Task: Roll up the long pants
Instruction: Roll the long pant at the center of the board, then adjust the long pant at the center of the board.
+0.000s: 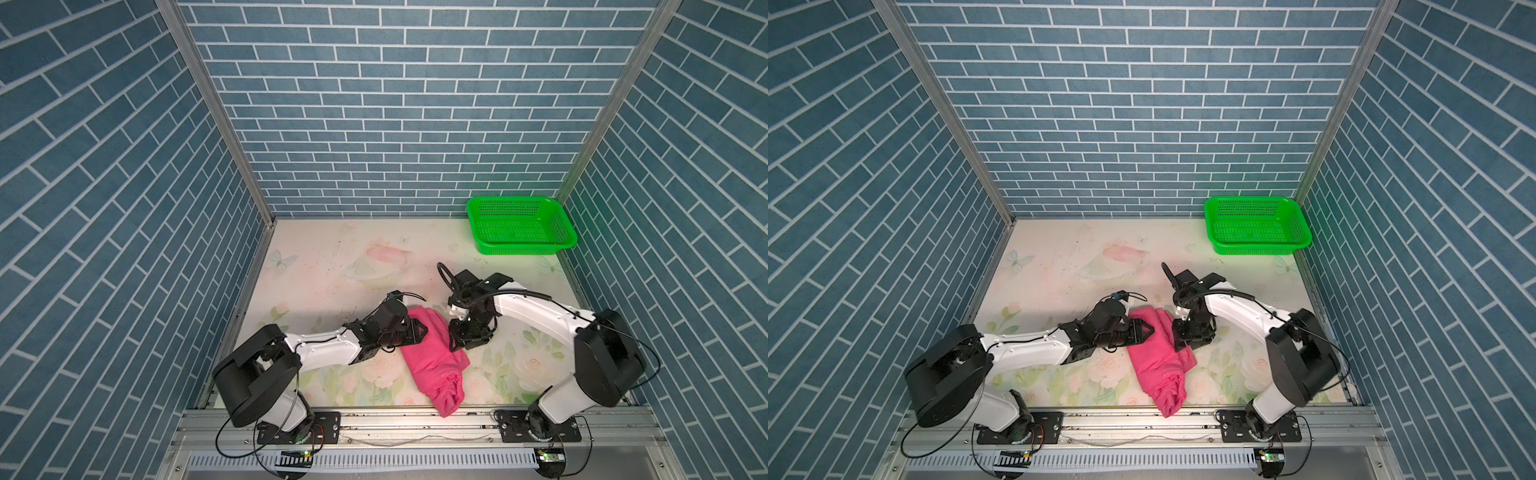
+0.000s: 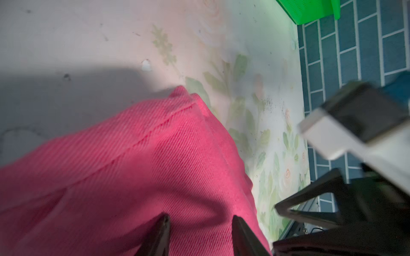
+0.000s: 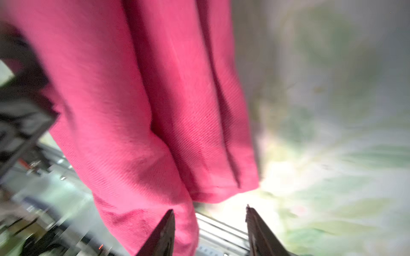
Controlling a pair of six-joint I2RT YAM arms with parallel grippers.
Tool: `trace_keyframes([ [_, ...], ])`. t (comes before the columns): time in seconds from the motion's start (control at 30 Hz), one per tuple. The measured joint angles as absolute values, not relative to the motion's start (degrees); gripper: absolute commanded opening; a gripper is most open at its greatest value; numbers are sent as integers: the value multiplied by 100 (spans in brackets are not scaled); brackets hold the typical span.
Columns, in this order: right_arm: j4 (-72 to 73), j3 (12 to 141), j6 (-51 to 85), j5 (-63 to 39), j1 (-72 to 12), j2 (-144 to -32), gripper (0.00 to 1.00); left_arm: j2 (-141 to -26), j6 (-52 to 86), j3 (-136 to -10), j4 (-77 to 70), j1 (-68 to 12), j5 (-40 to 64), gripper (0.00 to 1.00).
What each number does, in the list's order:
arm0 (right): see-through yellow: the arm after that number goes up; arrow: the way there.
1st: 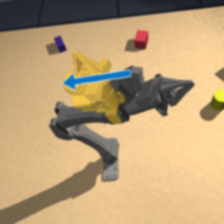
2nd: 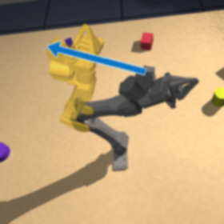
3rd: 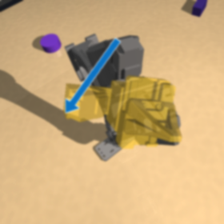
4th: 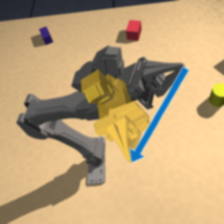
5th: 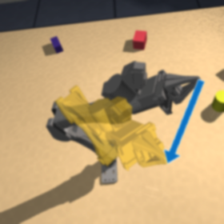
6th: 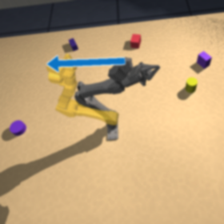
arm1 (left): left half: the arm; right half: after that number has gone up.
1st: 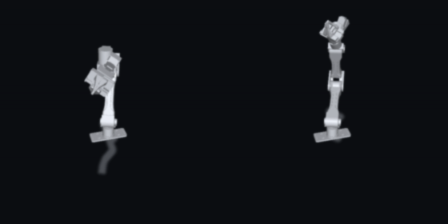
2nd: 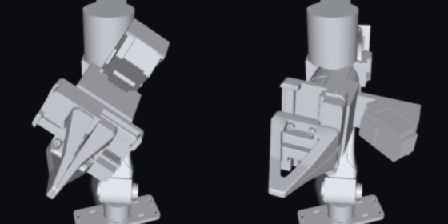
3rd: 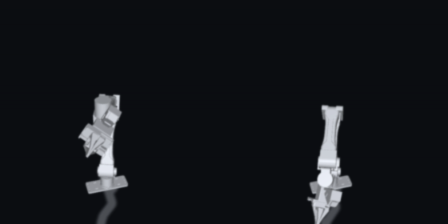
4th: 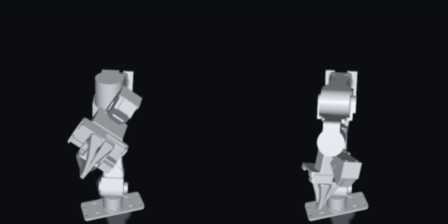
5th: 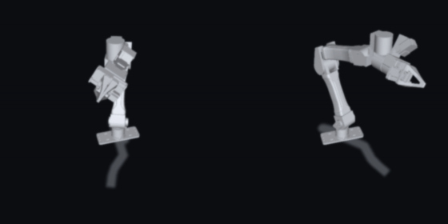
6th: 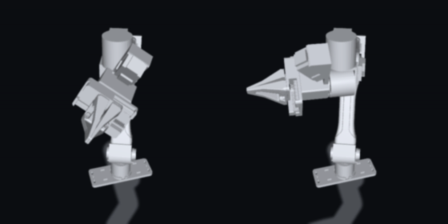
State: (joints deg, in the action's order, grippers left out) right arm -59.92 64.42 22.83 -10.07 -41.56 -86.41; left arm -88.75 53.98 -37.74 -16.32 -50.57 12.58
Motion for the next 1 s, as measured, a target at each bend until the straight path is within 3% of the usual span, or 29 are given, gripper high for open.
trace_keyframes([
  [0.1,-6519,7052,2429,276,-5083,-8370,69,-9327,5299,-4110,-1863,-5057,1380,49],
  [0.27,-6845,7089,2923,969,-5804,-8353,66,-10261,5172,-4930,-2224,-5068,1678,48],
  [0.47,-6687,6114,3938,1203,-5561,-8305,52,-10761,5151,-5349,-2554,-5131,1848,48],
  [0.6,-6598,5603,4353,1293,-4823,-7981,39,-10704,5074,-5339,-2491,-5131,1833,48],
  [0.73,-6469,5290,4565,1271,-4340,-7832,33,-10549,5028,-5196,-2418,-5131,1785,48],
  [1.0,-5640,5159,4670,701,-4305,-8879,23,-10171,5009,-4915,-2126,-5131,1695,48],
])
